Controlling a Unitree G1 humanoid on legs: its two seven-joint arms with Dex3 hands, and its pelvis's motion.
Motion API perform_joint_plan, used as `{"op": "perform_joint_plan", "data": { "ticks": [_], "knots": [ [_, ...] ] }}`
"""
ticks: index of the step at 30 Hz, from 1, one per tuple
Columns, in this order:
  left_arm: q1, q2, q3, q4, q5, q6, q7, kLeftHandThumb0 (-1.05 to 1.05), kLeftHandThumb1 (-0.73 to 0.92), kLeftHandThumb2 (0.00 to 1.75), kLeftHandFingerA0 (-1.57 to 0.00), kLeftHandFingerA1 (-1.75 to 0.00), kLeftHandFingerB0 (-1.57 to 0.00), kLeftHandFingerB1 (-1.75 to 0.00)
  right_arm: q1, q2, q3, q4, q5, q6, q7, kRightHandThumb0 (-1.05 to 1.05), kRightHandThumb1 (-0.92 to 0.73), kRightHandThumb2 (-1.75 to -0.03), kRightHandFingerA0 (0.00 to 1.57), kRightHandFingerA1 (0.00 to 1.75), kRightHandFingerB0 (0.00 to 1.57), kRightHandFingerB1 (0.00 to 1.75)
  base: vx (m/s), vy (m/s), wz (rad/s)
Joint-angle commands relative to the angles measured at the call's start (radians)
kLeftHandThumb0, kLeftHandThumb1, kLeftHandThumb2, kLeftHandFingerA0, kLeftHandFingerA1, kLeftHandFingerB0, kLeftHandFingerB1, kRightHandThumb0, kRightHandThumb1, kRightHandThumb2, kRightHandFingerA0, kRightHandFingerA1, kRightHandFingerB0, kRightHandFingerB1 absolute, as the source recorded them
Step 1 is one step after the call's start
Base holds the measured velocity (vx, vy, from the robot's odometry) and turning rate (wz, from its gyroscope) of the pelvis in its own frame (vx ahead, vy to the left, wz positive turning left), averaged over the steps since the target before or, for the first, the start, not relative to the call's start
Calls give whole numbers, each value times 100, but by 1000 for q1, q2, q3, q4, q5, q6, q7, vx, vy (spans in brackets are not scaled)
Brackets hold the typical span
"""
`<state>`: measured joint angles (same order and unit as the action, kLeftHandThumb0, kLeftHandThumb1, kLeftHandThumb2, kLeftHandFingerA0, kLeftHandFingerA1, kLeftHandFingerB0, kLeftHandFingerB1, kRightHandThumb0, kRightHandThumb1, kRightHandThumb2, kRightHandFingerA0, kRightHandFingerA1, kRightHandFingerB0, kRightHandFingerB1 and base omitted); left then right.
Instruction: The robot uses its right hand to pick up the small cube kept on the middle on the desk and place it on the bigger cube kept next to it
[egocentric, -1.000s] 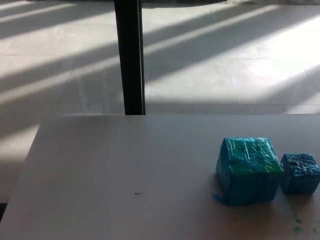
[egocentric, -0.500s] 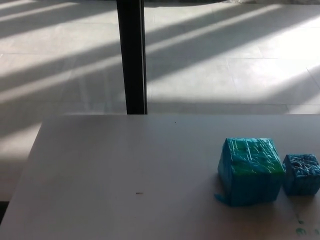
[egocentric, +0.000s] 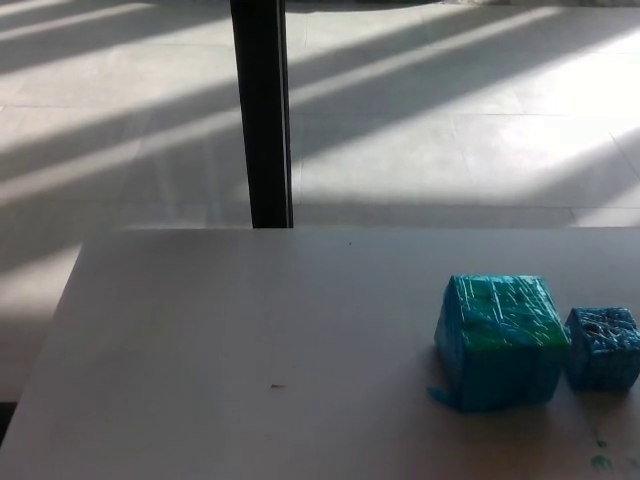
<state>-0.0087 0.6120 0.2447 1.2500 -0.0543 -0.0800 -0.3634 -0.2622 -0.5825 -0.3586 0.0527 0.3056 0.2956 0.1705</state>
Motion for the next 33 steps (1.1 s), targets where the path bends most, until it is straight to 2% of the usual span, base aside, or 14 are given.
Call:
{"op": "perform_joint_plan", "data": {
  "ticks": [1,4,5,7,8,9,10,14,15,16,17,20,21,33],
  "knots": [
    [8,24,-7,-6,9,-29,-7,-68,67,60,-50,-64,-60,-53,-30,-15,69,11,-40,45,47,-36,-52,-108,4,53,0,48,0,0,0],
    [6,26,-5,-6,4,-19,-11,-69,66,60,-54,-65,-64,-54,-62,-19,107,52,-50,51,74,-35,-54,-109,5,53,0,47,0,0,0],
    [4,25,1,-6,-3,-10,-14,-67,66,60,-54,-66,-65,-55,-78,-26,141,65,-84,45,72,-72,-66,-99,2,37,12,42,0,0,0],
    [8,32,-14,-8,15,-23,0,-68,69,62,-54,-64,-61,-50,-97,-40,191,90,-141,19,68,-71,-67,-101,0,34,12,42,0,0,0],
    [8,32,-9,-8,7,-23,-10,-70,50,87,-50,-70,-55,-61,-109,-43,204,100,-147,17,70,-71,-65,-101,0,33,12,42,0,0,0],
    [9,32,-9,-8,4,-23,-15,-70,50,87,-50,-70,-55,-61,-113,-43,208,104,-148,17,72,-71,-65,-101,0,33,12,42,0,0,0],
    [8,32,-7,-9,3,-20,-14,-69,68,61,-49,-66,-60,-55,-125,-46,219,113,-155,21,77,-73,-64,-100,0,31,11,40,0,0,0],
    [5,34,-17,-6,14,-11,-6,-68,69,61,-41,-60,-56,-49,-176,-64,297,152,-214,1,111,-82,-66,-101,0,22,11,34,0,0,0],
    [7,36,-24,-8,20,-17,-4,-69,69,61,-42,-61,-55,-50,-186,-77,328,164,-248,-16,115,-77,-82,-65,0,20,13,25,0,0,0],
    [8,37,-28,-10,23,-22,-1,-69,69,61,-42,-61,-55,-50,-193,-84,344,170,-264,-21,114,-77,-82,-65,0,20,13,25,0,0,0],
    [6,39,-27,-8,19,-17,-2,-68,69,61,-45,-59,-55,-48,-198,-92,367,172,-287,-24,114,-93,-72,-103,0,12,6,26,0,0,0],
    [4,32,10,-7,-27,8,-22,-66,63,59,-64,-68,-70,-58,-230,-107,417,214,-336,-76,126,-82,-62,-85,0,0,6,20,0,0,0],
    [6,34,-8,-11,-5,0,-9,-69,68,61,-48,-65,-59,-55,-248,-109,437,228,-351,-78,131,-105,-69,-98,0,4,15,14,0,0,0],
    [4,35,-11,-7,-2,-15,-11,-69,65,60,-51,-66,-62,-56,-376,-80,604,439,-503,-116,103,-99,-56,-94,0,6,0,8,0,0,0]
  ]
}}
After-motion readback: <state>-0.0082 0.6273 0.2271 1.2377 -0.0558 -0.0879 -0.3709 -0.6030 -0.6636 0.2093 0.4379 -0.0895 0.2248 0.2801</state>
